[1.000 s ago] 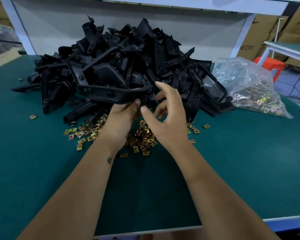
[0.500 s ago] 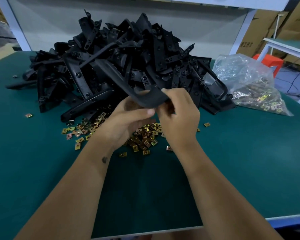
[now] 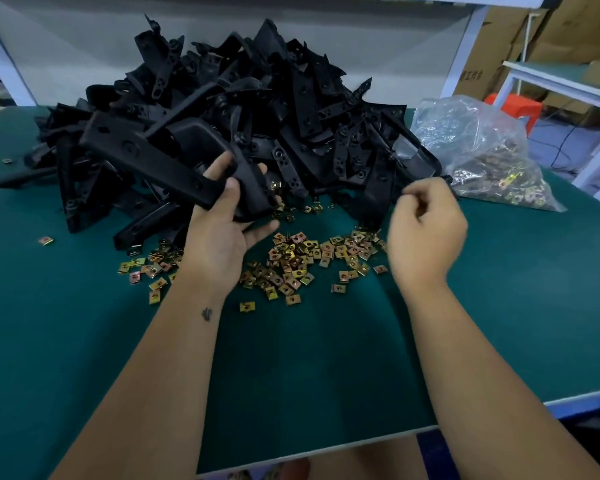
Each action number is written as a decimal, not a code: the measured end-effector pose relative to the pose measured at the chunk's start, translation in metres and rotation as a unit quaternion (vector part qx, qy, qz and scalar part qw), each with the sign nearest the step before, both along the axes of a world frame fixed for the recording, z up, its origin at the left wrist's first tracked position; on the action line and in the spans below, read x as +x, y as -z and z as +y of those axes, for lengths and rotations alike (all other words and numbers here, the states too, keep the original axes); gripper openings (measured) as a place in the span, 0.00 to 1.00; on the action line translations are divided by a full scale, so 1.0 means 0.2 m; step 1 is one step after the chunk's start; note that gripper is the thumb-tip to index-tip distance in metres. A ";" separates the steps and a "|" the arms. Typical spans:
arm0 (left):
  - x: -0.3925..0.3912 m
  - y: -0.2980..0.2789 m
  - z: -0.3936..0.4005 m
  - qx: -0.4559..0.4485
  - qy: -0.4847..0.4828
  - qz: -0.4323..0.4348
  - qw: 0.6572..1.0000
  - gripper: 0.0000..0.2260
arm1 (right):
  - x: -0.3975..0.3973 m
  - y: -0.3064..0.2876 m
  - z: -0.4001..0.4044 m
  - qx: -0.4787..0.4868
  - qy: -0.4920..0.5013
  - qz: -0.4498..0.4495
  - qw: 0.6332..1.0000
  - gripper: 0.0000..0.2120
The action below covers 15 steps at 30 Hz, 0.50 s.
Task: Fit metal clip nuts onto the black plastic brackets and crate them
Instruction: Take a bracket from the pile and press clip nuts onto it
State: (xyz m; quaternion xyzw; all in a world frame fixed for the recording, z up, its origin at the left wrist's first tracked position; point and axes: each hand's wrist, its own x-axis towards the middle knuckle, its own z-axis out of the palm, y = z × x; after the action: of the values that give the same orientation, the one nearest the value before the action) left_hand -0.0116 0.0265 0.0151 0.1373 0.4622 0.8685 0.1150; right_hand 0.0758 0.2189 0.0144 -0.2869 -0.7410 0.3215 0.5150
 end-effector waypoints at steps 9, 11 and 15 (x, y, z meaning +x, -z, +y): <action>-0.04 0.01 0.03 0.017 -0.083 -0.071 0.994 0.13 | 0.09 0.06 0.06 0.042 -0.165 -0.447 0.878 0.38; -0.04 0.00 0.02 0.016 -0.112 -0.070 0.991 0.10 | 0.11 0.06 -0.01 0.056 -0.190 -0.484 0.852 0.49; -0.06 0.01 0.00 0.036 -0.149 -0.079 0.985 0.08 | 0.14 0.05 -0.18 0.085 -0.253 -0.522 0.810 0.58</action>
State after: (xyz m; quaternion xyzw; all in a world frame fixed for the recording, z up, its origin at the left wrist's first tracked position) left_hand -0.0243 0.0268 0.0134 0.0021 0.4355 0.9001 0.0151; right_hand 0.1038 0.1826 0.0041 -0.1691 -0.9691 0.1776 -0.0266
